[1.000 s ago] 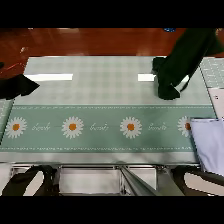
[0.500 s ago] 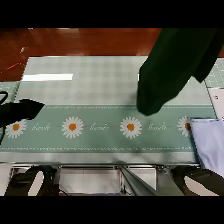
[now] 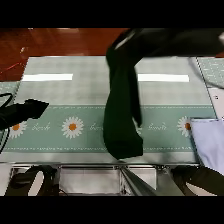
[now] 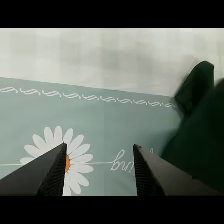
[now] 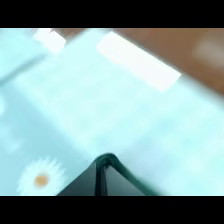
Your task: Fold the shirts.
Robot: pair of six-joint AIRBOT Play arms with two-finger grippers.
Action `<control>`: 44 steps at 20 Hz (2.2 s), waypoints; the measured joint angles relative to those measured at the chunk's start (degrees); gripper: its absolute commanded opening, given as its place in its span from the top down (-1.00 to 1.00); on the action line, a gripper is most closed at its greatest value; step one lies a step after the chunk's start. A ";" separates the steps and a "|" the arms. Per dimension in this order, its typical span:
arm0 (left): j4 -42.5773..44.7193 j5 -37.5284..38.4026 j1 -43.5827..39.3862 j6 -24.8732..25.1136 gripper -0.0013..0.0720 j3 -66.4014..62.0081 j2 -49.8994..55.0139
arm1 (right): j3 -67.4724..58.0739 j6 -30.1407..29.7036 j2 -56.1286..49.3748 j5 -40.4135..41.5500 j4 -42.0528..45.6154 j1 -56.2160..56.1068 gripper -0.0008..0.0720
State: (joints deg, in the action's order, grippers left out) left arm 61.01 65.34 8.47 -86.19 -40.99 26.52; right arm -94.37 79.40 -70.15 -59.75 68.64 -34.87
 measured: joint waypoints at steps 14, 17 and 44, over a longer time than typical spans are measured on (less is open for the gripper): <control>-6.05 1.27 0.00 1.40 -0.42 0.28 12.20 | 21.77 10.95 -1.38 -0.98 5.70 14.25 -0.14; -13.11 2.58 0.00 6.51 -0.42 0.28 20.94 | 30.45 13.29 6.67 -1.99 8.35 27.47 -0.14; -28.06 -4.76 -20.94 16.11 0.90 -25.51 72.50 | 67.76 10.51 24.09 -6.23 -6.73 33.35 -0.14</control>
State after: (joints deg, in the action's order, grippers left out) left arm 32.95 60.58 -12.47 -70.08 -66.50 99.02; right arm -26.61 89.91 -46.06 -65.98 61.91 -1.52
